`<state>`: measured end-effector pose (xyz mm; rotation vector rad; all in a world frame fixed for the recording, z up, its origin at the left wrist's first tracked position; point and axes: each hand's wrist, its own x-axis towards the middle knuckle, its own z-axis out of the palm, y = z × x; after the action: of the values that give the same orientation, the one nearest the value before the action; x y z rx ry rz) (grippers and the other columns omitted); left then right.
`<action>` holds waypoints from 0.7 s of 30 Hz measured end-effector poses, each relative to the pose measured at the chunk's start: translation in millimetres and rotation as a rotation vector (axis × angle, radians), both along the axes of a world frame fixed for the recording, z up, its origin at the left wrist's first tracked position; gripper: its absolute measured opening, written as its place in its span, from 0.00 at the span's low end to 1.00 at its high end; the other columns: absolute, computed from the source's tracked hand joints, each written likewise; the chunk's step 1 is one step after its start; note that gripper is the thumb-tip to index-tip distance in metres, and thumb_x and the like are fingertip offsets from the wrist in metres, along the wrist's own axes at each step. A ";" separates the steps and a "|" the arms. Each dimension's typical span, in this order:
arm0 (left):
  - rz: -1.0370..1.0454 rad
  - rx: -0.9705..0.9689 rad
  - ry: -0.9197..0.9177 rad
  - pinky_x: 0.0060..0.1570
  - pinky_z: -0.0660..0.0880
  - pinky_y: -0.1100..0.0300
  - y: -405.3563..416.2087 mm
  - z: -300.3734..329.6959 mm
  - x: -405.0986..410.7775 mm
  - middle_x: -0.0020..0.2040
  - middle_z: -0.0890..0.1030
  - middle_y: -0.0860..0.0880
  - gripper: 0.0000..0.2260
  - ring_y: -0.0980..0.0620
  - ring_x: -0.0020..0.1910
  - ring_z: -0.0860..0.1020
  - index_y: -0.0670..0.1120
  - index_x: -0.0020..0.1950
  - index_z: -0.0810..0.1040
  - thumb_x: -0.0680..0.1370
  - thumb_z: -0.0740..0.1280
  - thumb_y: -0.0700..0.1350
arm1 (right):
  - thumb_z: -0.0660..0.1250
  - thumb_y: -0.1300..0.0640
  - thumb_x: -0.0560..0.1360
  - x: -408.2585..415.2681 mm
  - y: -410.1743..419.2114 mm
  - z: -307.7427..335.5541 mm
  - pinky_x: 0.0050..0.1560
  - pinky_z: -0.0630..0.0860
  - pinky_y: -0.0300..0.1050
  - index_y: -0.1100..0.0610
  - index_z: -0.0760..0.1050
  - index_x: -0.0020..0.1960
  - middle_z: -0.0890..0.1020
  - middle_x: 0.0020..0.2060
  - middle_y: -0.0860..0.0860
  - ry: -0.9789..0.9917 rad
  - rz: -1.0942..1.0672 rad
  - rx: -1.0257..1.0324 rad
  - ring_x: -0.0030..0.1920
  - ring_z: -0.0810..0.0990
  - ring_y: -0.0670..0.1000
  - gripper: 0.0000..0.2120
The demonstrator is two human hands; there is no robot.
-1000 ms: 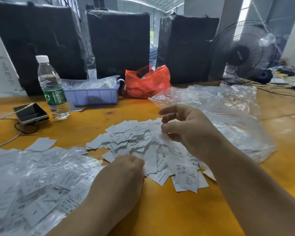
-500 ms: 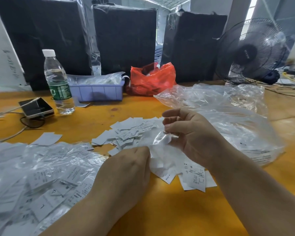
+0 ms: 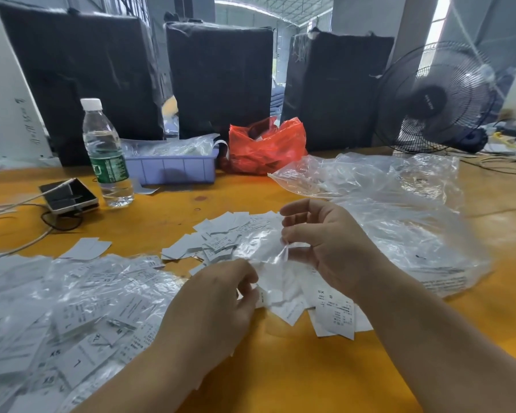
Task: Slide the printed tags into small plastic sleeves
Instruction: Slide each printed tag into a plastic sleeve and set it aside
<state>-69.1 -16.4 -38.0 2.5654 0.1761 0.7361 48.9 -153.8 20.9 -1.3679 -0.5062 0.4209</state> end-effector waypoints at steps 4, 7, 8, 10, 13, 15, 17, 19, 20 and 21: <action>-0.011 -0.043 0.003 0.38 0.76 0.59 2.3 -0.5 0.1 0.37 0.78 0.61 0.08 0.60 0.39 0.77 0.57 0.39 0.75 0.75 0.70 0.47 | 0.66 0.75 0.71 8.2 -11.9 11.7 0.37 0.80 0.42 0.61 0.78 0.48 0.78 0.43 0.57 -0.051 -0.124 0.063 0.38 0.82 0.52 0.13; -0.026 -0.068 -0.005 0.38 0.76 0.58 1.7 -1.0 0.0 0.37 0.78 0.61 0.07 0.60 0.40 0.77 0.57 0.38 0.76 0.75 0.70 0.47 | 0.68 0.69 0.73 18.2 -26.9 18.0 0.38 0.82 0.42 0.55 0.77 0.46 0.80 0.41 0.52 -0.443 -0.473 -0.047 0.40 0.83 0.51 0.09; -0.029 -0.078 -0.006 0.38 0.76 0.58 1.4 -1.2 -0.1 0.36 0.78 0.61 0.07 0.60 0.40 0.77 0.56 0.38 0.76 0.75 0.71 0.47 | 0.68 0.66 0.73 21.2 -31.8 19.3 0.39 0.82 0.43 0.54 0.77 0.46 0.80 0.40 0.49 -0.611 -0.612 -0.115 0.39 0.83 0.50 0.08; -0.033 -0.091 -0.003 0.38 0.76 0.58 0.5 -1.5 -0.4 0.36 0.78 0.61 0.07 0.60 0.40 0.77 0.57 0.38 0.76 0.74 0.71 0.47 | 0.67 0.65 0.72 25.8 -38.3 21.4 0.42 0.81 0.43 0.53 0.76 0.46 0.80 0.40 0.47 -0.875 -0.806 -0.204 0.39 0.80 0.46 0.09; -0.038 -0.088 0.007 0.37 0.75 0.60 0.3 -2.2 -1.2 0.36 0.78 0.62 0.07 0.61 0.40 0.77 0.57 0.38 0.76 0.74 0.70 0.48 | 0.65 0.70 0.71 32.4 -41.4 19.9 0.42 0.78 0.35 0.57 0.78 0.46 0.77 0.41 0.49 -1.128 -0.826 -0.295 0.40 0.76 0.45 0.10; -0.043 -0.083 0.019 0.37 0.75 0.60 0.4 -2.2 -1.8 0.37 0.78 0.62 0.07 0.60 0.40 0.77 0.57 0.38 0.76 0.74 0.70 0.48 | 0.64 0.72 0.71 35.1 -40.6 17.1 0.42 0.74 0.27 0.59 0.79 0.48 0.77 0.41 0.49 -1.152 -0.682 -0.408 0.39 0.75 0.42 0.11; -0.046 -0.088 0.028 0.37 0.75 0.59 0.1 -1.8 -2.3 0.37 0.78 0.62 0.07 0.60 0.40 0.77 0.57 0.38 0.76 0.75 0.70 0.48 | 0.63 0.72 0.72 36.1 -38.8 13.6 0.42 0.71 0.24 0.59 0.80 0.49 0.78 0.42 0.49 -1.114 -0.518 -0.545 0.41 0.75 0.39 0.13; -0.045 -0.105 0.029 0.37 0.75 0.58 -0.4 -1.3 -2.6 0.38 0.78 0.62 0.06 0.60 0.40 0.77 0.57 0.38 0.76 0.74 0.69 0.48 | 0.63 0.71 0.72 35.7 -36.6 10.1 0.41 0.70 0.27 0.58 0.80 0.49 0.77 0.41 0.47 -1.063 -0.411 -0.634 0.42 0.75 0.40 0.13; -0.044 -0.113 0.029 0.37 0.75 0.58 -0.7 -1.1 -2.8 0.40 0.78 0.63 0.06 0.59 0.40 0.77 0.57 0.38 0.76 0.74 0.69 0.49 | 0.62 0.71 0.72 34.9 -35.7 8.5 0.41 0.70 0.29 0.57 0.80 0.49 0.77 0.40 0.46 -1.046 -0.376 -0.656 0.42 0.75 0.41 0.13; -0.045 -0.116 0.032 0.37 0.75 0.58 -1.0 -1.2 -3.0 0.42 0.77 0.65 0.06 0.59 0.40 0.76 0.57 0.39 0.76 0.74 0.69 0.49 | 0.62 0.71 0.73 33.8 -34.9 7.0 0.41 0.71 0.30 0.57 0.80 0.50 0.77 0.40 0.47 -1.033 -0.345 -0.676 0.41 0.75 0.42 0.13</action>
<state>-72.0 -17.5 -39.2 2.4637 0.1660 0.6499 82.7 -188.7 28.0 -2.2623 -0.9881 -0.5030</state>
